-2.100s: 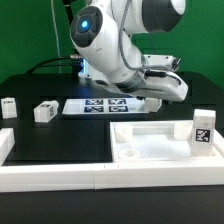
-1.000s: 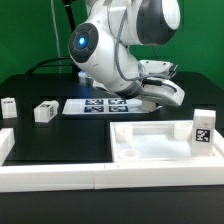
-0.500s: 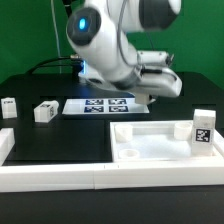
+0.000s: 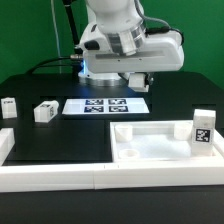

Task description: Assemble square table

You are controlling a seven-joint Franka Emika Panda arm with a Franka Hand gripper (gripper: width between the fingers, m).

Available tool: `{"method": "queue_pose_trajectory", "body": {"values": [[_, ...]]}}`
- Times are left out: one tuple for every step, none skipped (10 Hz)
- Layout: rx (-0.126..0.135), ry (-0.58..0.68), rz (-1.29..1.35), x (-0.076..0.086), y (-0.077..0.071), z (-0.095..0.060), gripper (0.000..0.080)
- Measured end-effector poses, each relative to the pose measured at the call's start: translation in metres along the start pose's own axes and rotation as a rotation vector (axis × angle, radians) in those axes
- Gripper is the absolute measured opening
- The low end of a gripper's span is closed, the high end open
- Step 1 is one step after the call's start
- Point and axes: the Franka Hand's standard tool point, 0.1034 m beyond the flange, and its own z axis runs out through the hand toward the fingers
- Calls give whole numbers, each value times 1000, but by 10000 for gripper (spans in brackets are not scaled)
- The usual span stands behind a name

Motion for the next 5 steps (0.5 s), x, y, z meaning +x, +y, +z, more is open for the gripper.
{"method": "queue_pose_trajectory", "body": {"values": [[-15, 115, -25, 17, 5, -3, 285], [-32, 143, -59, 26, 1, -22, 285], [-23, 225, -94, 45, -13, -56, 285], [-13, 275, -114, 58, -25, -81, 285], [2, 340, -125, 69, -36, -102, 285]]}}
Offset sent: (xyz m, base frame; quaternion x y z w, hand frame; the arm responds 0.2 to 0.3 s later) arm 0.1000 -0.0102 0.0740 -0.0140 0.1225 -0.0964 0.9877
